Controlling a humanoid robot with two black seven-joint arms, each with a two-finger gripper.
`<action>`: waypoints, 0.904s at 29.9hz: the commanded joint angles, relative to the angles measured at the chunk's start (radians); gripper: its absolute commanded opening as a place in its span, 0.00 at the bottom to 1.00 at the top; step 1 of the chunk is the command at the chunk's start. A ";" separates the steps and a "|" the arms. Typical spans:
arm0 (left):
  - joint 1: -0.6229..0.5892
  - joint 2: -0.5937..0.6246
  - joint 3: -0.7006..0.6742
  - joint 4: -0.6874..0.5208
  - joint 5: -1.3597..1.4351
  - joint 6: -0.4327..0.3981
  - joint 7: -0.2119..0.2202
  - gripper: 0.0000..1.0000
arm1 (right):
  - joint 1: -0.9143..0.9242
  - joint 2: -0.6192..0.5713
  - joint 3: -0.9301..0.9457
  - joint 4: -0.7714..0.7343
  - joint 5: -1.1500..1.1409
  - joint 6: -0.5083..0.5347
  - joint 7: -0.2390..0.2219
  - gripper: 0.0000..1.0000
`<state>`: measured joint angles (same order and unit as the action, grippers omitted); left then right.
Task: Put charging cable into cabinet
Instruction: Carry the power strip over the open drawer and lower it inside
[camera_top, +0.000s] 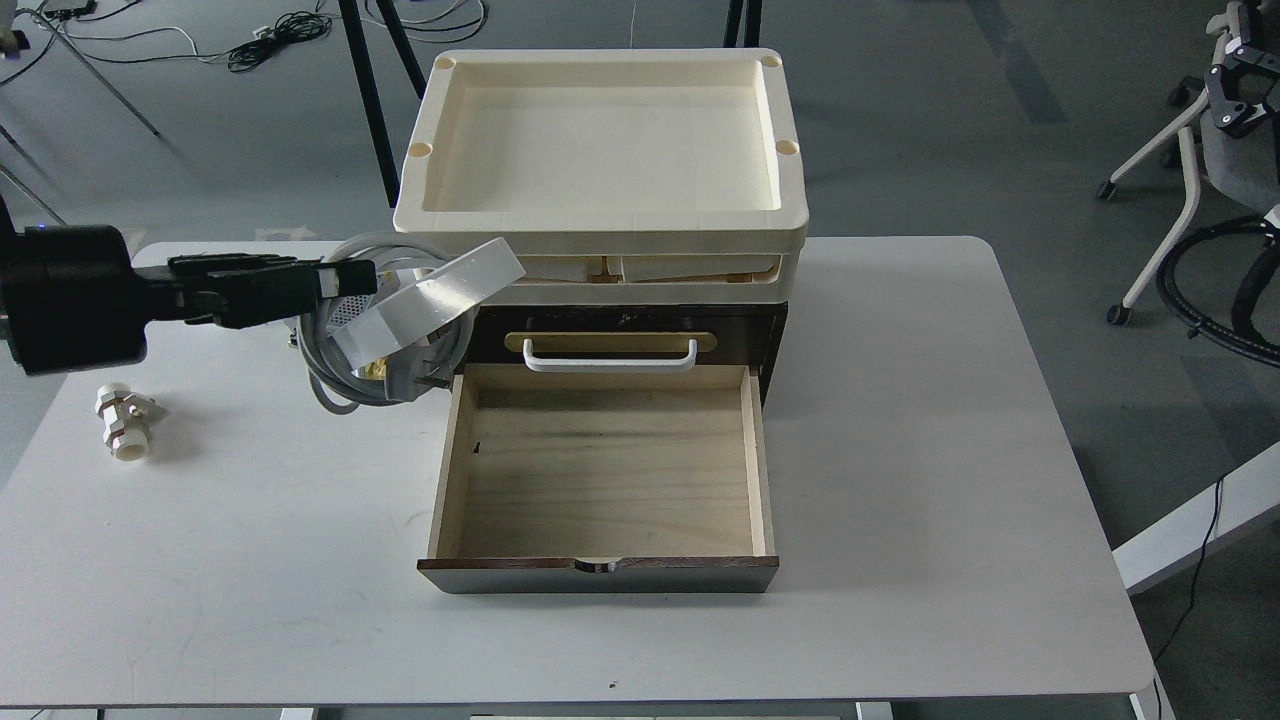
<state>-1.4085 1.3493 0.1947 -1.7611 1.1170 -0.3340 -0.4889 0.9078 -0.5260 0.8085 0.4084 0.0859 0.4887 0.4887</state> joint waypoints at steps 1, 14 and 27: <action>0.032 -0.039 0.002 0.003 -0.005 0.000 0.000 0.11 | -0.003 0.000 -0.002 -0.005 0.000 0.000 0.000 0.99; 0.246 -0.251 -0.001 0.094 -0.011 0.158 0.000 0.11 | -0.007 0.012 -0.003 -0.025 0.000 0.000 0.000 0.99; 0.356 -0.395 -0.001 0.123 -0.016 0.303 0.000 0.11 | -0.007 0.009 -0.003 -0.026 0.000 0.000 0.000 1.00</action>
<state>-1.0630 0.9863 0.1930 -1.6426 1.1031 -0.0630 -0.4888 0.9007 -0.5154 0.8053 0.3833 0.0860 0.4887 0.4887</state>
